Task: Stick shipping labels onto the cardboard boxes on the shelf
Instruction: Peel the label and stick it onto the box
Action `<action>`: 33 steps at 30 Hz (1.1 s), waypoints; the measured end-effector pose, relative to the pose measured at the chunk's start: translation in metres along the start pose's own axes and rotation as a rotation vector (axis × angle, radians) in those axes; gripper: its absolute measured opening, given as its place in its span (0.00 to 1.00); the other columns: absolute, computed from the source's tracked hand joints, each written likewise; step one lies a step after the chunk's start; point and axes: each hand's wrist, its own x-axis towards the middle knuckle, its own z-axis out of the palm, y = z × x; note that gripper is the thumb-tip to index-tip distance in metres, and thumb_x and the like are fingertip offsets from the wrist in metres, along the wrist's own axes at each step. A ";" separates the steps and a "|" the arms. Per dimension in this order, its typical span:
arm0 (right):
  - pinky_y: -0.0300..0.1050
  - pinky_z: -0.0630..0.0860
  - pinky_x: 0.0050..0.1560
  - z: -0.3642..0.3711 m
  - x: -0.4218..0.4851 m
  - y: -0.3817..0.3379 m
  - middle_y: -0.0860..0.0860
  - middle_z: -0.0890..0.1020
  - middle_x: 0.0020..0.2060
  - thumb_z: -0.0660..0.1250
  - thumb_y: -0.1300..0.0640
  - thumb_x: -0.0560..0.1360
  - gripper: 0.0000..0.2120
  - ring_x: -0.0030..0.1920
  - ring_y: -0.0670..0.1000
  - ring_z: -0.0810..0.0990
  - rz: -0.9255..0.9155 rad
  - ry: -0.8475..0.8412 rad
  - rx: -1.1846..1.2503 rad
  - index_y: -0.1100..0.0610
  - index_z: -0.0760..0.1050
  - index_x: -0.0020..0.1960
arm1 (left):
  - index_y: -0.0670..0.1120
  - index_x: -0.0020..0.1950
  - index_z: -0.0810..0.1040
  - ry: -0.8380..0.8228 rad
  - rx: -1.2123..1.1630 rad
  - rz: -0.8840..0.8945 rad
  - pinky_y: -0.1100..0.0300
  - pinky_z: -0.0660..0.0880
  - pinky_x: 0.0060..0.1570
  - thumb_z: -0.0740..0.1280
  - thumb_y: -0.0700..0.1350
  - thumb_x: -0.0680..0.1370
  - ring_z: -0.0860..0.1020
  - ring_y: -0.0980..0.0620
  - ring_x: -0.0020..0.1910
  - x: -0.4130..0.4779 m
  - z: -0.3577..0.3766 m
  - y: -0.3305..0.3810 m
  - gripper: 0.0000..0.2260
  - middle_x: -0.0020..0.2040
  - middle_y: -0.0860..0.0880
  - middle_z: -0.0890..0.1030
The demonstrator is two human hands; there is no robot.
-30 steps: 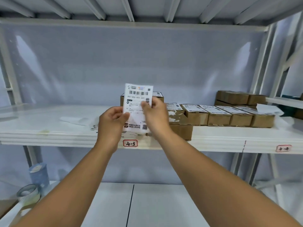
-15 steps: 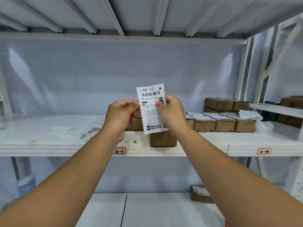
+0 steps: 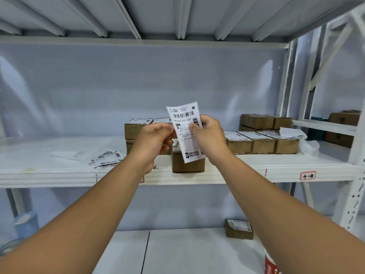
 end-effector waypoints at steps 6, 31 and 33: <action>0.42 0.74 0.39 -0.004 0.000 0.005 0.46 0.83 0.50 0.61 0.56 0.79 0.08 0.47 0.49 0.82 0.001 -0.003 0.011 0.50 0.78 0.54 | 0.47 0.42 0.80 0.045 -0.009 0.009 0.66 0.70 0.31 0.64 0.43 0.79 0.71 0.57 0.30 0.000 0.001 -0.002 0.08 0.32 0.55 0.82; 0.31 0.67 0.43 0.007 -0.014 -0.002 0.48 0.71 0.55 0.70 0.52 0.74 0.14 0.53 0.45 0.71 -0.159 0.098 -0.095 0.47 0.70 0.57 | 0.44 0.34 0.74 0.034 0.002 0.107 0.71 0.65 0.24 0.64 0.33 0.75 0.73 0.62 0.26 -0.005 0.001 -0.002 0.11 0.29 0.55 0.79; 0.38 0.69 0.45 0.008 -0.016 -0.006 0.48 0.79 0.47 0.68 0.50 0.75 0.04 0.47 0.45 0.77 -0.162 -0.001 0.037 0.49 0.76 0.45 | 0.45 0.34 0.74 0.064 0.050 0.163 0.72 0.67 0.27 0.66 0.36 0.75 0.74 0.61 0.29 -0.006 0.004 -0.001 0.10 0.33 0.51 0.78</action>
